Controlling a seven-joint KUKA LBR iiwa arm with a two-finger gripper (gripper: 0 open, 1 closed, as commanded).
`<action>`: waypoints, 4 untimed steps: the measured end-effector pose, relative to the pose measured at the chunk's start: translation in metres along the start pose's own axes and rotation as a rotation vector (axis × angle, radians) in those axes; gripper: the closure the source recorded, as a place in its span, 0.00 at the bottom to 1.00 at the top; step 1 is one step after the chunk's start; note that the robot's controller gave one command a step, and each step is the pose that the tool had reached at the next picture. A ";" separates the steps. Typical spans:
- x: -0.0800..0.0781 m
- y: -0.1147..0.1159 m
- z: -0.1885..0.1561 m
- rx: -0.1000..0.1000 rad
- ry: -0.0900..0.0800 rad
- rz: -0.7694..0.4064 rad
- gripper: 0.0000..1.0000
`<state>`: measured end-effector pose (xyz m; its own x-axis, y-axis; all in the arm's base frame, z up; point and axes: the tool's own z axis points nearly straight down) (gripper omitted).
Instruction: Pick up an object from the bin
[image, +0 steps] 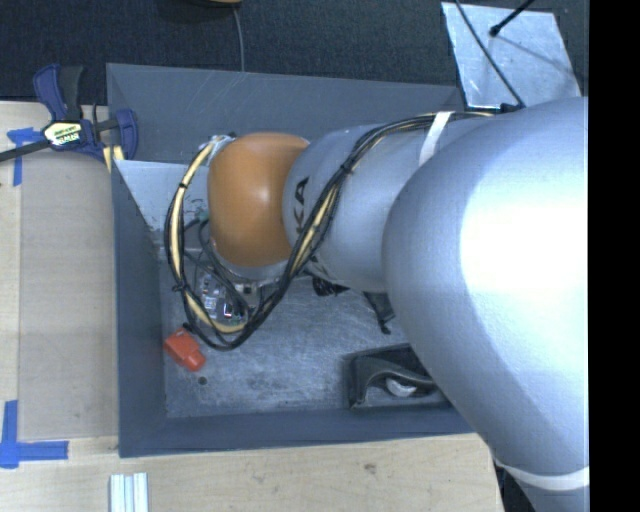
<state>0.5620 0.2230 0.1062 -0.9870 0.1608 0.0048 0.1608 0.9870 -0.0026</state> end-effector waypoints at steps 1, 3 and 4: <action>-0.035 0.022 0.037 -0.004 -0.007 0.098 1.00; -0.067 -0.053 0.035 -0.002 -0.006 -0.271 0.00; -0.068 -0.053 0.035 -0.003 -0.007 -0.270 1.00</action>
Offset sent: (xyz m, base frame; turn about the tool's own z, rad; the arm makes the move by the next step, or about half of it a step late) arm 0.0369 0.0163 -0.0362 0.0985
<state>0.6202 0.1596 0.0711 -0.9941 -0.1083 -0.0024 -0.1083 0.9941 0.0005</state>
